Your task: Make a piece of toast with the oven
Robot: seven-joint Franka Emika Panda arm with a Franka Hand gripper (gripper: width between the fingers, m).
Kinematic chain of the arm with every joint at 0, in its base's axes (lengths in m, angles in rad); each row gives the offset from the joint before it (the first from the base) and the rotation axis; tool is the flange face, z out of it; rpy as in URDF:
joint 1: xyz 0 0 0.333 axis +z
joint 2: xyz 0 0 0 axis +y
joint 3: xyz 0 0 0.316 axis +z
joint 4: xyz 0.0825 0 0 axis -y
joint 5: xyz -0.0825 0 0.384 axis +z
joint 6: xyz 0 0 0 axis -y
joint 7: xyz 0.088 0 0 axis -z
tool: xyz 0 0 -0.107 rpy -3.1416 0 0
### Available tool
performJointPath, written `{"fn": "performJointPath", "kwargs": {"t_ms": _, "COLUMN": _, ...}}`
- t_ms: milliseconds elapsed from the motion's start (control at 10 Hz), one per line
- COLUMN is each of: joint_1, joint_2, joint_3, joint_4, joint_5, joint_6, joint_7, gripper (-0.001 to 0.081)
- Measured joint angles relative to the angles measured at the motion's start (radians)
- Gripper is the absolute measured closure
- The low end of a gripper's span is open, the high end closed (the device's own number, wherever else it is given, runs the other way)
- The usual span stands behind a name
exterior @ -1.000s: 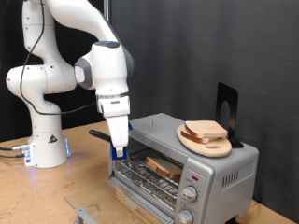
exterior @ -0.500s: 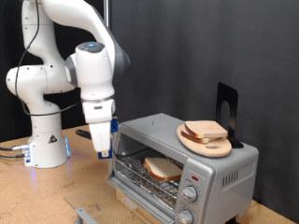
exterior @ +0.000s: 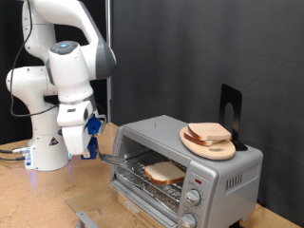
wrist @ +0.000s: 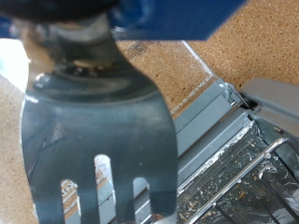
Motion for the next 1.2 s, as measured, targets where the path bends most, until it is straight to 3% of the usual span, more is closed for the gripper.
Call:
{"fn": "performJointPath", "kwargs": {"t_ms": 200, "joint_1": 0.001, "joint_2": 0.002, "joint_3": -0.001, "joint_4": 0.0, "joint_5": 0.006, "joint_6": -0.008, "joint_7": -0.015, "gripper": 0.0371}}
{"fn": "performJointPath", "kwargs": {"t_ms": 600, "joint_1": 0.003, "joint_2": -0.085, "joint_3": -0.063, "joint_4": 0.028, "joint_5": 0.164, "joint_6": -0.12, "joint_7": -0.168, "gripper": 0.0371}}
{"fn": "performJointPath", "kwargs": {"t_ms": 900, "joint_1": 0.003, "joint_2": -0.17, "joint_3": -0.07, "joint_4": 0.062, "joint_5": 0.204, "joint_6": -0.204, "joint_7": -0.176, "gripper": 0.0371}}
{"fn": "performJointPath", "kwargs": {"t_ms": 1200, "joint_1": 0.004, "joint_2": -0.181, "joint_3": -0.07, "joint_4": 0.059, "joint_5": 0.219, "joint_6": -0.216, "joint_7": -0.18, "gripper": 0.0371}}
